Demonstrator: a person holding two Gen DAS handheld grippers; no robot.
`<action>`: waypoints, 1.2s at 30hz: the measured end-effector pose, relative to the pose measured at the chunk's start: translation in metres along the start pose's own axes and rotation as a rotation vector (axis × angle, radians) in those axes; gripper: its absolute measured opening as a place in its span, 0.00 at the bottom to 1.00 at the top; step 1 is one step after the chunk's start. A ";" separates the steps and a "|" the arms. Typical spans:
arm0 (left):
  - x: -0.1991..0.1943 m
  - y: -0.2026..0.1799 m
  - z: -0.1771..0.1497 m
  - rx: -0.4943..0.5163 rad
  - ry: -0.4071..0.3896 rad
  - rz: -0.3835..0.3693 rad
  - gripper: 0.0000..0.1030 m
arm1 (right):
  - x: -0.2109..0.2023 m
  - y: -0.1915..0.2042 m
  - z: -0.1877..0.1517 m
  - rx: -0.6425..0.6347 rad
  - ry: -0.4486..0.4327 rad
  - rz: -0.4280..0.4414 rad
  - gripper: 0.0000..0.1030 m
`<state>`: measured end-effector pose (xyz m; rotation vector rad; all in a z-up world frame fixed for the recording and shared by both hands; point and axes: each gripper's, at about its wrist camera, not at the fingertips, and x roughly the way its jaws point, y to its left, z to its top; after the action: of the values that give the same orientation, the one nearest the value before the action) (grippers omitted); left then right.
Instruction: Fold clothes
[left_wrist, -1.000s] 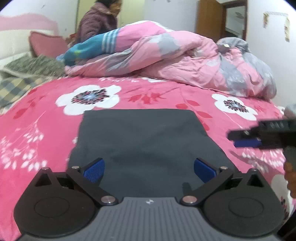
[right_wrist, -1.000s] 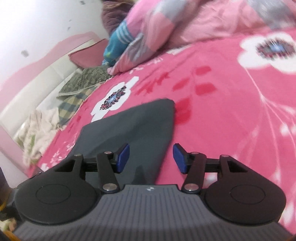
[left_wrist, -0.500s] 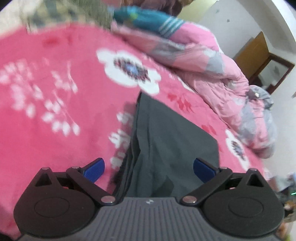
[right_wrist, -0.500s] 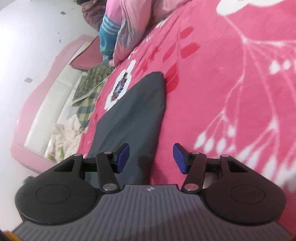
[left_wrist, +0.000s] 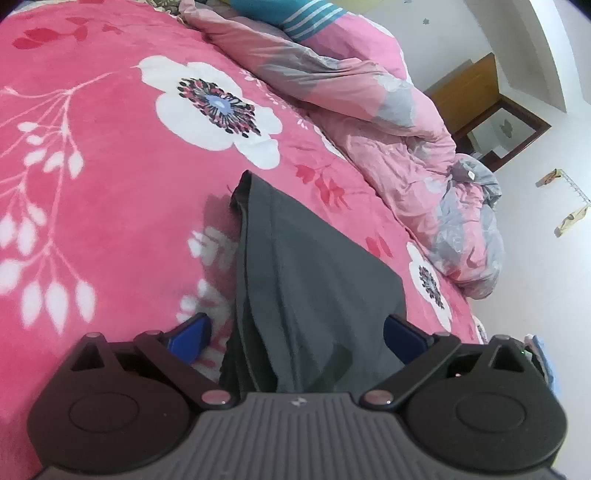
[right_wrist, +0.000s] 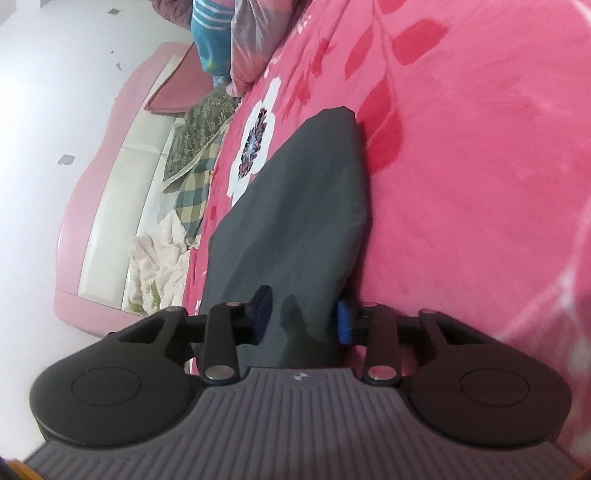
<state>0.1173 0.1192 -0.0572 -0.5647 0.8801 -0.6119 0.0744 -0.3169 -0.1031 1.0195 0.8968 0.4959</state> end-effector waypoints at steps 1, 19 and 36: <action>0.001 0.000 0.000 0.002 -0.002 0.002 0.84 | 0.003 0.000 0.002 0.003 0.003 0.002 0.23; 0.003 0.001 0.006 -0.031 0.006 -0.023 0.28 | 0.000 0.041 0.011 -0.178 -0.108 -0.022 0.05; 0.033 -0.002 0.015 0.010 0.123 -0.121 0.92 | -0.002 0.000 0.014 -0.027 -0.058 -0.050 0.26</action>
<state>0.1449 0.0980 -0.0652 -0.5785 0.9629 -0.7668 0.0847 -0.3259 -0.0987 0.9796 0.8594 0.4331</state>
